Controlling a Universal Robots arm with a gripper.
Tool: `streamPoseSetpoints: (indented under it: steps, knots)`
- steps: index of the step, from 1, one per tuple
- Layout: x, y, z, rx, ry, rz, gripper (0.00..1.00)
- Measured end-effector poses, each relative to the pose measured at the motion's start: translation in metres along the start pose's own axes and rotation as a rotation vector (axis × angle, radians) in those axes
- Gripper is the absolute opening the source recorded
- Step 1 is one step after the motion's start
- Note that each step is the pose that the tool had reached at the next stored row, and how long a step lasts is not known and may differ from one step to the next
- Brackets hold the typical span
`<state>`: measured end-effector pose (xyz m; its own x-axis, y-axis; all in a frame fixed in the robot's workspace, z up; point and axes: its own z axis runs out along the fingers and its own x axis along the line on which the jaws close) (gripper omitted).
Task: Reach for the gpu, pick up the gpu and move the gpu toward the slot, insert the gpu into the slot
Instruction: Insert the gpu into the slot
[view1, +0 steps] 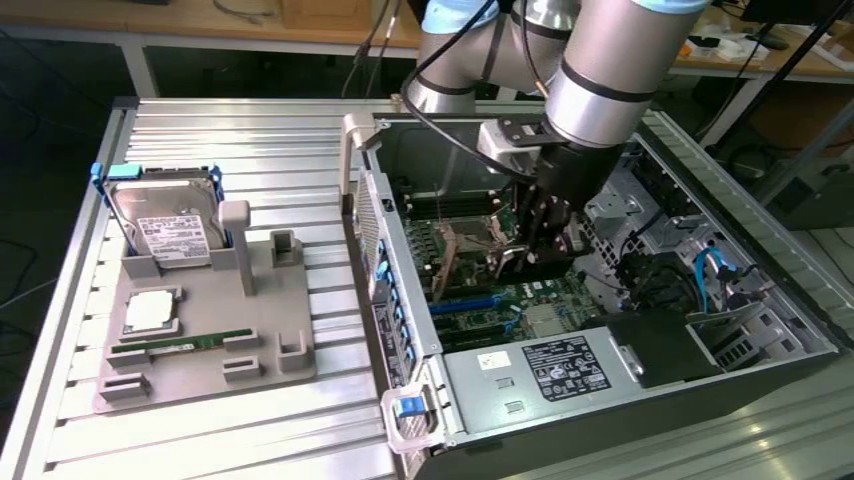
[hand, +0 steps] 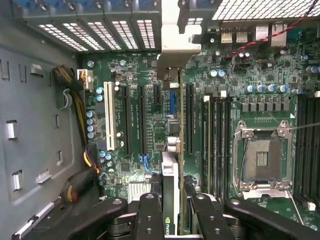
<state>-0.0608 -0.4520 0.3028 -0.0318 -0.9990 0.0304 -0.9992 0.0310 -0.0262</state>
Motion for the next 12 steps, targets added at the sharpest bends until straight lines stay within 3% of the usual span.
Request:
streamPoseSetpoints:
  steps: [5,12]
  knots:
    - [0.001,0.0187,0.0005,0.0,-0.0004,0.001,0.27]
    - [0.0,0.0219,0.011,0.0,-0.0004,0.001,0.27]
